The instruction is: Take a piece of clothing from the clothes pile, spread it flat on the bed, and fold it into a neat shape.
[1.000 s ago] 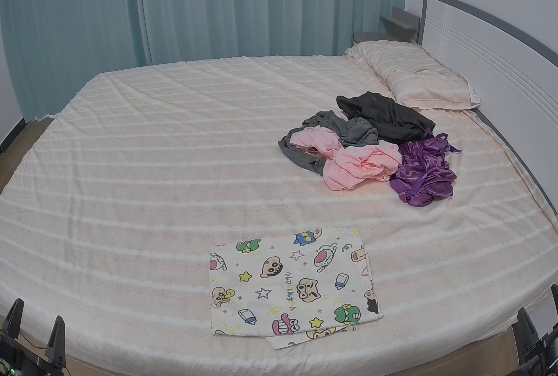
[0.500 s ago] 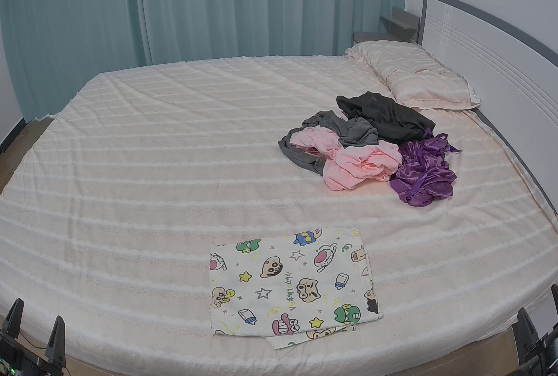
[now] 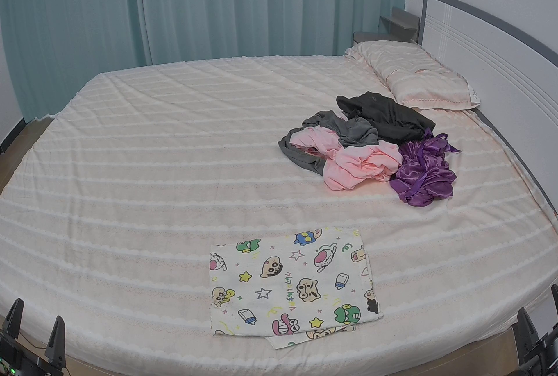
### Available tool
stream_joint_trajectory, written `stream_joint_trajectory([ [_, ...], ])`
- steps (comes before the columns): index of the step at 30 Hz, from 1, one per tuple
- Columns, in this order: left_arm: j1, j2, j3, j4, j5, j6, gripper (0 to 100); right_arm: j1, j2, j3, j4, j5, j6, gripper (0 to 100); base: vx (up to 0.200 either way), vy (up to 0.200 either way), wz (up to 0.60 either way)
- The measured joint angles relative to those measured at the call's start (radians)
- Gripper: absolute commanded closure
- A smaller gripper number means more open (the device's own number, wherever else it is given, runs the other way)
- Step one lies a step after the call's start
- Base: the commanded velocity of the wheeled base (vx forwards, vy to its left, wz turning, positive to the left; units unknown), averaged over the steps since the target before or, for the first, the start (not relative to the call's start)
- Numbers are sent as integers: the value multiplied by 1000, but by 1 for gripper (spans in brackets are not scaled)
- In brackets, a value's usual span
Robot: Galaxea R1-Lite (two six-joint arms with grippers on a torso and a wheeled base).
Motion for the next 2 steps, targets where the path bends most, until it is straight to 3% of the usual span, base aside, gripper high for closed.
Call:
stream_joint_trajectory([
  [2,0,0,0,0,0,0,0,0,0,0,0,0,1,0,0,0,0],
])
